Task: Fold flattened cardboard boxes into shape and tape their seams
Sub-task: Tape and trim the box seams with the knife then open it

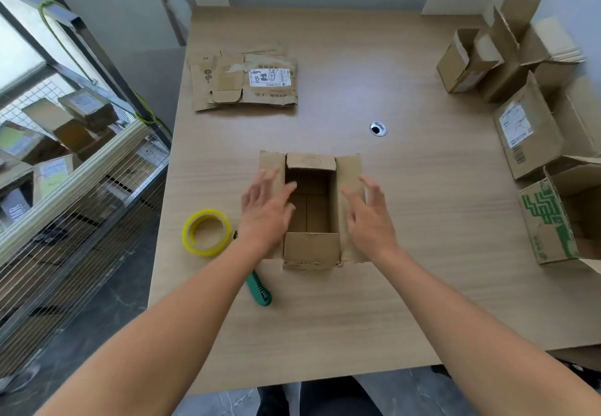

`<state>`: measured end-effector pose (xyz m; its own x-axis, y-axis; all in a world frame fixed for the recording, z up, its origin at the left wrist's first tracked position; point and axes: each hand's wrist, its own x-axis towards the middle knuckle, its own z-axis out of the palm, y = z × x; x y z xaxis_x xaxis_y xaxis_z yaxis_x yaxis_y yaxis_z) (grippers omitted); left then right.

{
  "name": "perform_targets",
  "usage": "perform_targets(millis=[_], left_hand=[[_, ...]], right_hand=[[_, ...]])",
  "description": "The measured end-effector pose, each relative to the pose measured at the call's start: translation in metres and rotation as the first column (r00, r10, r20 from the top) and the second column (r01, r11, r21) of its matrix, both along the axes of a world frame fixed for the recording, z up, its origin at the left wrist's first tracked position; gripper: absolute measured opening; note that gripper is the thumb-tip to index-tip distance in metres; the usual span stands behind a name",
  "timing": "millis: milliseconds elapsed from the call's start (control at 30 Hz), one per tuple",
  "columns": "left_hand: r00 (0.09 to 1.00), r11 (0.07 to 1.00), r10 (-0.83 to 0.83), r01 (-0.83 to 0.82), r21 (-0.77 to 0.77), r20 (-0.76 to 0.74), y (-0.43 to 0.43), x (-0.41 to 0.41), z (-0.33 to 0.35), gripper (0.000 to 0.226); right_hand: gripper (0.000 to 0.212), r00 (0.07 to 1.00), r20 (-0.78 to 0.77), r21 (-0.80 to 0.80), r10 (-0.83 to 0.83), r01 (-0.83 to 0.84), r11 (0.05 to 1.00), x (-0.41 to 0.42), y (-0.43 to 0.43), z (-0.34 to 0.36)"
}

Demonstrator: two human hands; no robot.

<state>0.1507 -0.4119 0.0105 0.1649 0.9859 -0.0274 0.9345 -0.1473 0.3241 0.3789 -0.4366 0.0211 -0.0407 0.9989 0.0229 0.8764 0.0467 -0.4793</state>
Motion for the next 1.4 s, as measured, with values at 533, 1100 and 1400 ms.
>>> perform_targets(millis=[533,1100,1400], left_hand=[[0.96,0.956,-0.273,0.262,-0.13,-0.068,-0.01,-0.004,0.021,0.085],[0.973,0.988,-0.133,0.145,0.054,-0.188,0.027,-0.009,0.019,0.08],[0.422,0.843,0.535,-0.323,-0.43,0.732,-0.089,0.004,0.023,0.09]], right_hand=[[0.135,0.835,0.385,-0.368,0.393,-0.252,0.895,0.005,-0.024,-0.008],[0.142,0.86,0.292,-0.378,0.419,-0.299,0.876,0.005,-0.05,-0.012],[0.14,0.859,0.359,-0.361,0.365,-0.233,0.903,0.01,-0.047,0.001]])
